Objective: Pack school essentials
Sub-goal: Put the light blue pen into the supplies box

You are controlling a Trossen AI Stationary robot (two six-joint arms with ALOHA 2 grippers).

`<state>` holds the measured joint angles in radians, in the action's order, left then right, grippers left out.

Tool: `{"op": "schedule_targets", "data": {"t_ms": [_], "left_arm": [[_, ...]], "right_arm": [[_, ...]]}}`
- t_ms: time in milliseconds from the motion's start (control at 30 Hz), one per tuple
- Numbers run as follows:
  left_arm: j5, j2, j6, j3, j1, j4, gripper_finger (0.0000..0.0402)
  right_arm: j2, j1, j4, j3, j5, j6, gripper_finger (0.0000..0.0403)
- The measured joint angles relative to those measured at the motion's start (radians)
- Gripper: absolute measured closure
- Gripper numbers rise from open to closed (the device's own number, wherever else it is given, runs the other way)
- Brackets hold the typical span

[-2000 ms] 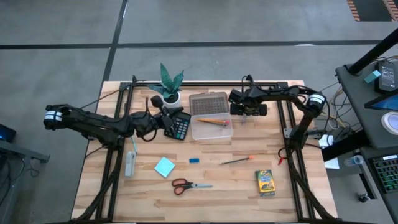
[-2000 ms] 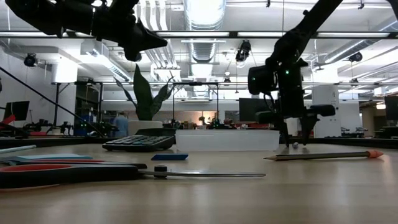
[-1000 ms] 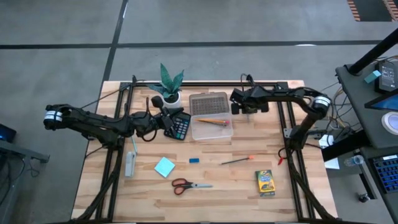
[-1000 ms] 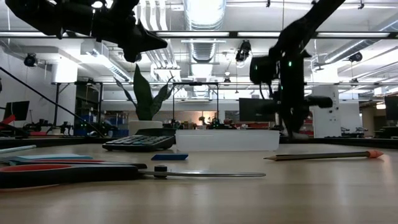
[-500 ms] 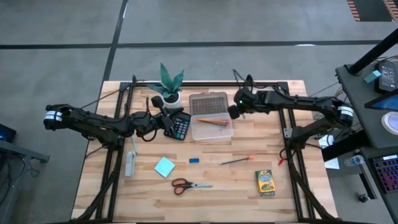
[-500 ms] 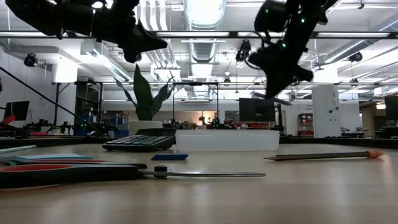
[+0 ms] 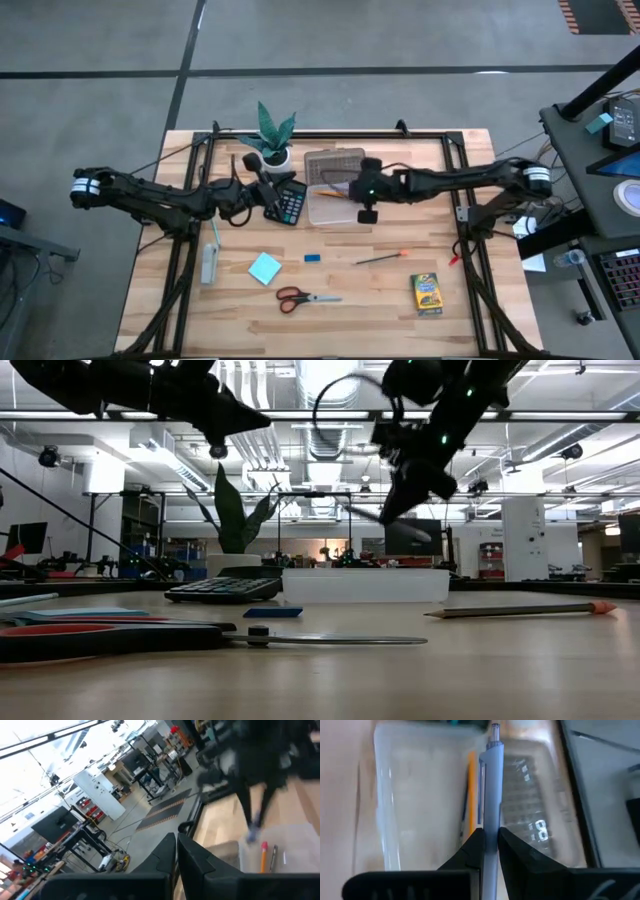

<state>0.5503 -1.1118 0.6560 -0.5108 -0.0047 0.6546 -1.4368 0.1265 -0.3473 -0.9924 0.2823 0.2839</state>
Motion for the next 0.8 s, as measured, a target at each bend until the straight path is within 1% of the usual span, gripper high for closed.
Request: {"op": "schedule_targets", "data": {"t_ms": [67, 200, 300, 433, 600, 700, 800], "left_arm": [[0.000, 0.000, -0.021, -0.001, -0.006, 0.005, 0.0401], [0.000, 0.000, -0.078, -0.001, -0.026, 0.023, 0.0401], [-0.002, 0.000, -0.128, -0.001, -0.036, 0.018, 0.0401], [-0.001, 0.000, -0.162, -0.001, -0.042, 0.018, 0.0401], [-0.001, 0.000, -0.230, -0.003, -0.043, 0.019, 0.0401], [-0.001, 0.000, -0.260, -0.003, -0.045, 0.019, 0.0401], [-0.001, 0.000, -0.284, -0.003, -0.048, 0.019, 0.0401]], "right_arm": [[-0.042, 0.002, 0.018, 0.000, -0.005, 0.001, 0.0369], [-0.098, 0.001, 0.058, 0.000, -0.079, 0.016, 0.0370], [-0.125, -0.001, 0.074, 0.000, -0.083, 0.039, 0.0370], [-0.136, 0.000, 0.077, 0.000, -0.081, 0.048, 0.0370], [-0.138, 0.000, 0.077, 0.000, -0.084, -0.006, 0.0367], [-0.138, -0.002, 0.067, 0.000, -0.083, -0.022, 0.0358], [-0.138, -0.002, 0.068, 0.000, -0.098, -0.022, 0.0339]]}}
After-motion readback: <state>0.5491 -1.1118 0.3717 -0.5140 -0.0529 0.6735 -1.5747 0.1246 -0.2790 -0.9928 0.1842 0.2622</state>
